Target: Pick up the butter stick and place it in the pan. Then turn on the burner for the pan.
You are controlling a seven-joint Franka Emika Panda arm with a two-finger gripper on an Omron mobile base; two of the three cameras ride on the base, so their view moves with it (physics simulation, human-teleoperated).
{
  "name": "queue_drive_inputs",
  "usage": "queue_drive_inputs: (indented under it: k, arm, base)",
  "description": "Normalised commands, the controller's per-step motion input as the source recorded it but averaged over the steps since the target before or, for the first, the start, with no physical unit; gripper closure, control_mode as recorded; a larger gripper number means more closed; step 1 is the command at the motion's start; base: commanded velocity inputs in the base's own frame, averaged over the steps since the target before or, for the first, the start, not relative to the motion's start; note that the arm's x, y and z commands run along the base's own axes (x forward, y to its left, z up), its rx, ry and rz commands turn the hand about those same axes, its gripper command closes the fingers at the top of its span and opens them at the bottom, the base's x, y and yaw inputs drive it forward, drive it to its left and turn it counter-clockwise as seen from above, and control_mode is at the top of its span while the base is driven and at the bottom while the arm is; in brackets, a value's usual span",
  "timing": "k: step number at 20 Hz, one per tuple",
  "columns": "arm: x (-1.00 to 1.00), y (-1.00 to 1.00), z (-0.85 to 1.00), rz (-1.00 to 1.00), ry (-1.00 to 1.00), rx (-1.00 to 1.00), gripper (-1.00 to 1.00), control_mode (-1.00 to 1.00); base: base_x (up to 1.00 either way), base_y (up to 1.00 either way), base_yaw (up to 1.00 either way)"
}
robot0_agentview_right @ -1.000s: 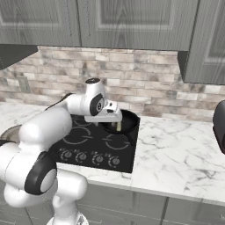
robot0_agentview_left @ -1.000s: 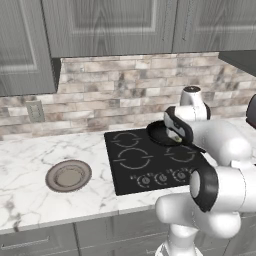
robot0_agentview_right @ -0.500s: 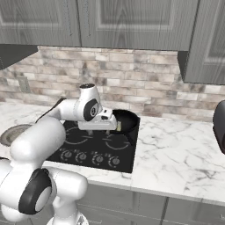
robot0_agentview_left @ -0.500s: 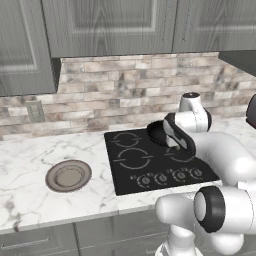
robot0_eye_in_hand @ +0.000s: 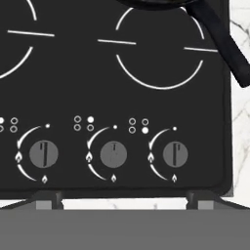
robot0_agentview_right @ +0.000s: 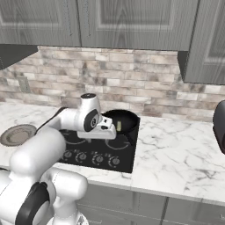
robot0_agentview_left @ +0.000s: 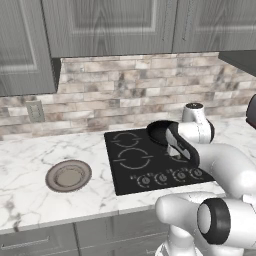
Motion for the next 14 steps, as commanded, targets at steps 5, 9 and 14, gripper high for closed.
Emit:
queue_drive_inputs:
  k: [5,9,14]
  arm:
    - [0.0,0.02,-0.16,0.01,0.0,0.03,-1.0,-1.0]
    - [-0.01,0.01,-0.14,0.01,0.0,0.0,-1.0,-1.0]
    - [-0.03,0.02,-0.09,0.0,0.0,0.0,-1.0,-1.0]
  base:
    - [0.0,0.0,0.0]
    - [0.0,0.0,0.0]
    - [0.0,0.0,0.0]
